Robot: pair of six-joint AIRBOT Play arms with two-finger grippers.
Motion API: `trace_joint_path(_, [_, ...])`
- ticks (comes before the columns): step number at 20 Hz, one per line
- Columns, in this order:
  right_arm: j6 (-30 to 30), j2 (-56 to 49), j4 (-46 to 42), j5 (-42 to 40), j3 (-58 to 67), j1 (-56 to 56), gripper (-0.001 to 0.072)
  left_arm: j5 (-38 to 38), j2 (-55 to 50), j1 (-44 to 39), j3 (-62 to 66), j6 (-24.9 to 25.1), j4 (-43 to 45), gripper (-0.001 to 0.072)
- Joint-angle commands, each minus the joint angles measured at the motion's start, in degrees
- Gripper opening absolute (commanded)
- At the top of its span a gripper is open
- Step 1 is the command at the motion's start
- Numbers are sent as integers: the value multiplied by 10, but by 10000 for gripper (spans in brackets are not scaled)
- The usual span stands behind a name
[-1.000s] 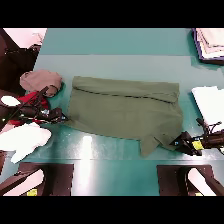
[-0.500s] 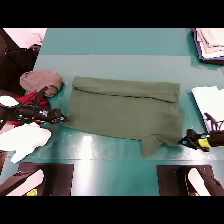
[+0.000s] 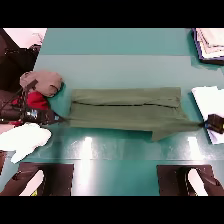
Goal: Fold the shirts.
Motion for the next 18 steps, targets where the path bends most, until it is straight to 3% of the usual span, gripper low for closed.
trace_joint_path(1, [5,-94,2,-65,84,83,16,64,-56,-57,67,5,2,24])
trace_joint_path(8, [24,-317,2,-114,249,149,16,165,-249,-38,162,-7,27,25])
trace_joint_path(15, [24,-458,32,-124,370,148,19,289,-317,-24,170,-10,5,27])
trace_joint_path(16, [24,-473,50,-137,379,147,46,301,-323,-24,170,-11,-1,55])
trace_joint_path(18, [24,-503,89,-183,398,147,656,324,-326,-23,170,-12,-28,652])
